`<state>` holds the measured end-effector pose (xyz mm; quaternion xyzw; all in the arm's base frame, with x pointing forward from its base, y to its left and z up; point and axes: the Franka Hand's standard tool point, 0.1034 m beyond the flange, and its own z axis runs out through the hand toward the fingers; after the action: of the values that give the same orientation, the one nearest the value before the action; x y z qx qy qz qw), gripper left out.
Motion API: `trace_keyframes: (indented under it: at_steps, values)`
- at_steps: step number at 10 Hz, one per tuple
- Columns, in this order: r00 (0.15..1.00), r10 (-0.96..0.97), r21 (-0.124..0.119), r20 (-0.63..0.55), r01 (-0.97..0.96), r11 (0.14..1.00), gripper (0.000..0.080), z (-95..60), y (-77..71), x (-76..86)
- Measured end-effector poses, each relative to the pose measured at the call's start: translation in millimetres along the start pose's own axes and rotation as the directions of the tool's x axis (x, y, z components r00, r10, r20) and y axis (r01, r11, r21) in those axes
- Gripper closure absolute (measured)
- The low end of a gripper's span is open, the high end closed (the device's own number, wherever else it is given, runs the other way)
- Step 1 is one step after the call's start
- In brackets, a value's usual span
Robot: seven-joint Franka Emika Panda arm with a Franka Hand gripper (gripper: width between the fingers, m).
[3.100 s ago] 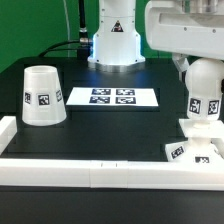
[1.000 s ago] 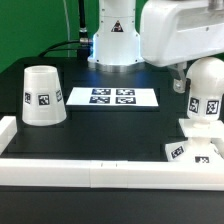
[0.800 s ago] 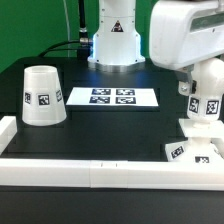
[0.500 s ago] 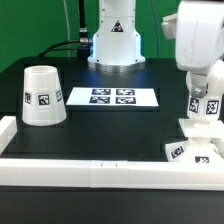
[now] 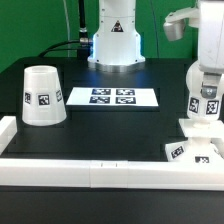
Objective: Assemble lamp
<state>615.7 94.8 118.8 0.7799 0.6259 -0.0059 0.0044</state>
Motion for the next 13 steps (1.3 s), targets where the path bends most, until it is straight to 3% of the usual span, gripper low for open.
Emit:
trace_keyframes:
  at_steps: [1,3,5,6,10,13]
  values:
    - [1.0,0.003,0.0,0.0,-0.003,1.0,0.0224,0.0,0.0,-0.1]
    - [0.999,0.037,0.0,0.0,-0.037,0.999,0.0223,0.1,0.1,-0.4]
    - [0.995,0.098,0.025,0.006,-0.098,0.995,0.0223,0.4,-1.4,-6.2]
    - [0.974,0.227,0.037,0.0,-0.227,0.973,0.0223,0.6,-1.9,-7.0]
    - [0.8,0.6,0.091,-0.019,-0.596,0.798,0.0222,1.7,-1.5,-8.6]
    - [0.641,0.768,0.088,-0.009,-0.764,0.639,0.0222,1.7,-0.7,-5.7]
